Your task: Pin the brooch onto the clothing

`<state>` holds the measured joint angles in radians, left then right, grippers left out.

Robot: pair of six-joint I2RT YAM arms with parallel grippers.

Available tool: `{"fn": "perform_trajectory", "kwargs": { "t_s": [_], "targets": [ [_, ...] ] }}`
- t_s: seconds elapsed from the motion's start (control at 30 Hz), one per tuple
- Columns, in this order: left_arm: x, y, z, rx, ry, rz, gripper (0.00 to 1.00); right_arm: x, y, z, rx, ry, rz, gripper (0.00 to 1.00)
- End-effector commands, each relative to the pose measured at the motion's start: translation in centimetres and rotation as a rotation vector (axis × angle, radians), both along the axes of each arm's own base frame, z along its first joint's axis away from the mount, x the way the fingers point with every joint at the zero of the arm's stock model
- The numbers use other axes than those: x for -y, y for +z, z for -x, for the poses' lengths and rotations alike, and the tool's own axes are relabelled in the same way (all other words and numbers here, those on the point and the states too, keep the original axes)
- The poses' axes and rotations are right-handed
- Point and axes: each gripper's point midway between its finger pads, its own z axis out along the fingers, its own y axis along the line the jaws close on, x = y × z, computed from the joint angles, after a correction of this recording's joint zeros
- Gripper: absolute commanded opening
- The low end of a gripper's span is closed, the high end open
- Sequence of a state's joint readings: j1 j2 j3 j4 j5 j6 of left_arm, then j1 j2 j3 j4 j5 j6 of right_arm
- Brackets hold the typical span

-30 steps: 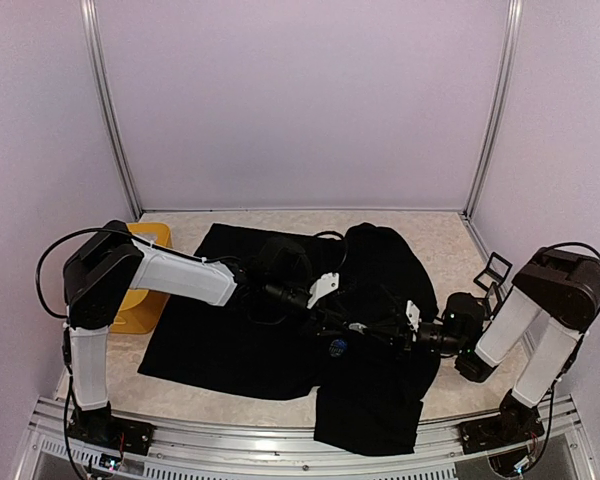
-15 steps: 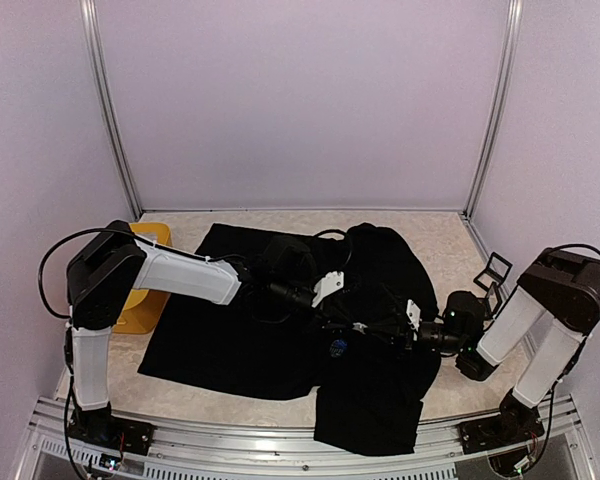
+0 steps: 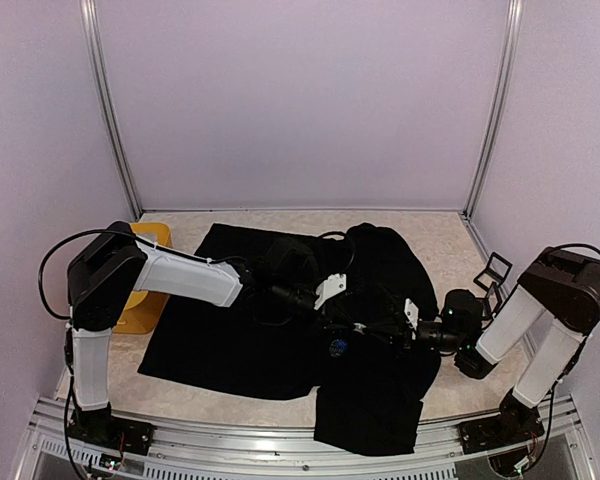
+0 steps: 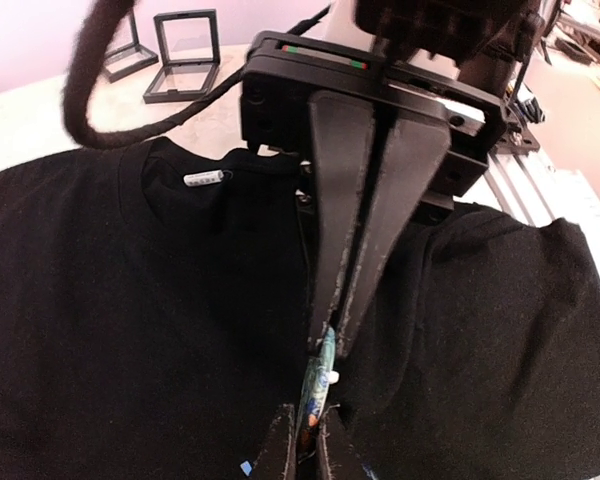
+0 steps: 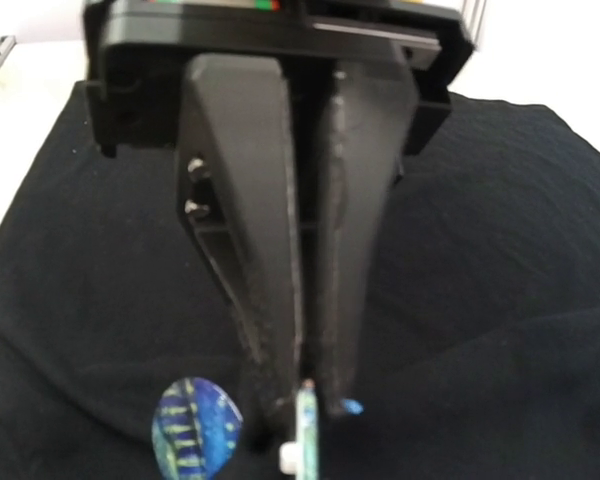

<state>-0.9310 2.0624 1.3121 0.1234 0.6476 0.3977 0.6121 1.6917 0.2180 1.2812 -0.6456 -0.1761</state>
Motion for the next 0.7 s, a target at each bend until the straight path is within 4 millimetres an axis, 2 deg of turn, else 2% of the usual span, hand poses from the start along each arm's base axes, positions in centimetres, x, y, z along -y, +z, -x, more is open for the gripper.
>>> {"fn": "perform_trajectory", "kwargs": {
  "t_s": [0.0,0.1,0.13,0.2,0.23,0.33,0.47,0.57,0.67],
  "targets": [
    [0.5,-0.1,0.4,-0.010,-0.006,0.019,0.00,-0.2,0.9,0.0,0.026,0.022,-0.013,0.00],
    [0.4,0.1,0.2,-0.004,0.004,0.022,0.00,-0.1,0.9,-0.2,0.021,0.004,-0.012,0.00],
    [0.2,0.1,0.0,-0.006,0.010,0.021,0.00,0.0,0.8,-0.4,0.014,-0.006,-0.009,0.06],
    [0.1,0.7,-0.3,-0.006,0.020,0.034,0.00,0.0,0.6,-0.2,0.000,-0.005,-0.002,0.30],
    [0.0,0.9,-0.4,-0.007,0.020,0.039,0.00,0.0,0.4,0.0,-0.013,0.005,0.003,0.38],
    [-0.2,2.0,-0.5,0.004,0.019,0.057,0.00,0.1,-0.3,0.8,-0.056,0.034,0.013,0.45],
    [-0.2,3.0,0.0,0.003,-0.004,0.073,0.00,0.4,-1.4,0.6,-0.093,0.001,0.021,0.45],
    [-0.3,3.1,0.6,-0.003,-0.022,0.068,0.00,0.7,-2.0,-0.3,-0.118,-0.049,0.029,0.41],
    [-0.5,3.2,1.0,-0.016,-0.029,0.063,0.00,1.1,-2.6,-1.1,-0.143,-0.090,0.037,0.22]
  ]
}}
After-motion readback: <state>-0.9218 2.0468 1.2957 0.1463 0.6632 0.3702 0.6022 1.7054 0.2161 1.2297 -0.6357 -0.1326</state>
